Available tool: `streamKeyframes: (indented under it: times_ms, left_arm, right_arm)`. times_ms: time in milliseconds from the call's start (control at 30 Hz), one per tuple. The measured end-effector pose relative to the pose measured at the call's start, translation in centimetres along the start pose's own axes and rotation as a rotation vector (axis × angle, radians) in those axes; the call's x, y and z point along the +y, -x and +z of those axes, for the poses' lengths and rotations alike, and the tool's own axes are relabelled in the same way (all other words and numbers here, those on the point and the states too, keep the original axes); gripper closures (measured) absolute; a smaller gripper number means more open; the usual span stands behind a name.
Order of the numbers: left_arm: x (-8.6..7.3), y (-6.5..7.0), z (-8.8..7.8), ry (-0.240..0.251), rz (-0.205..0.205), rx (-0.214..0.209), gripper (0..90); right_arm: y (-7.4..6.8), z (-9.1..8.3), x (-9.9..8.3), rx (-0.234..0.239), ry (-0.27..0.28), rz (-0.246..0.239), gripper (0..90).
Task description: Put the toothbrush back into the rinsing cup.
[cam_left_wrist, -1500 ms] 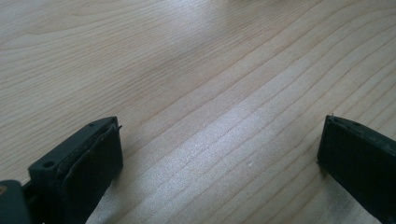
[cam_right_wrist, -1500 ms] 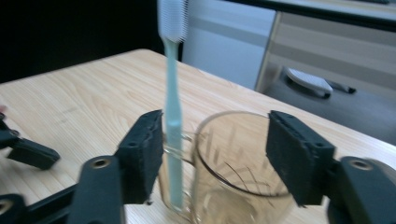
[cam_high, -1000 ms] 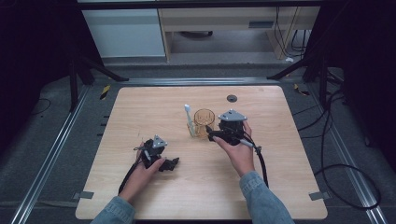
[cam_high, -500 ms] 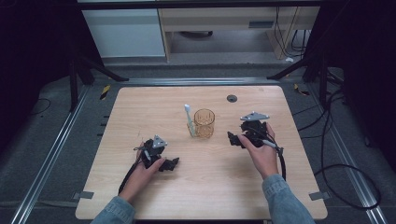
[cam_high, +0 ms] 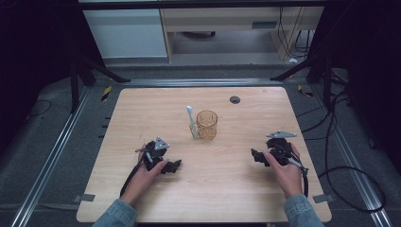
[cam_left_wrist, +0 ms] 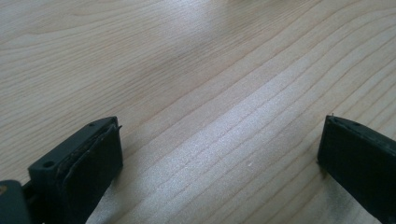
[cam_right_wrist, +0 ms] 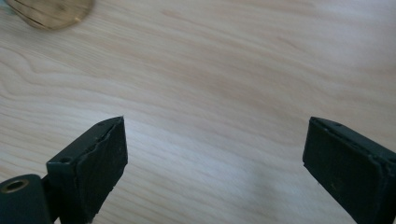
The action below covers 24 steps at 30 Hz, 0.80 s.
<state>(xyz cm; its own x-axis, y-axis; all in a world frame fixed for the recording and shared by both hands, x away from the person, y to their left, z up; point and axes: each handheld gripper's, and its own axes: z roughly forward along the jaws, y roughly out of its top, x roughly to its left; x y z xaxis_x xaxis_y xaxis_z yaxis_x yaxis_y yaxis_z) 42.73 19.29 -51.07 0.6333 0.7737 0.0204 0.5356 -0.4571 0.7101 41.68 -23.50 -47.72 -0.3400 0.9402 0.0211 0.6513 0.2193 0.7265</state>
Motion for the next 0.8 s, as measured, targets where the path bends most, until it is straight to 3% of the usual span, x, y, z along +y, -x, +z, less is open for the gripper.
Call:
streamKeyframes:
  times_ms: [200,367,633,800]
  left_arm:
    - [0.0,0.0,0.0,0.0,-0.001,0.001,0.0]
    - [0.0,0.0,0.0,0.0,-0.001,0.001,0.0]
    - [0.0,0.0,0.0,0.0,-0.002,0.002,0.0]
    - [0.0,0.0,0.0,0.0,-0.002,0.002,0.0]
  right_arm:
    - [1.8,0.4,-2.0,-0.019,-0.022,0.058,7.2]
    - [2.2,1.1,-3.0,-0.032,-0.035,0.078,6.5]
    - [1.8,1.4,-3.4,-0.065,-0.019,0.035,4.1]
    - [1.6,1.5,-3.7,-0.07,0.006,0.039,2.5]
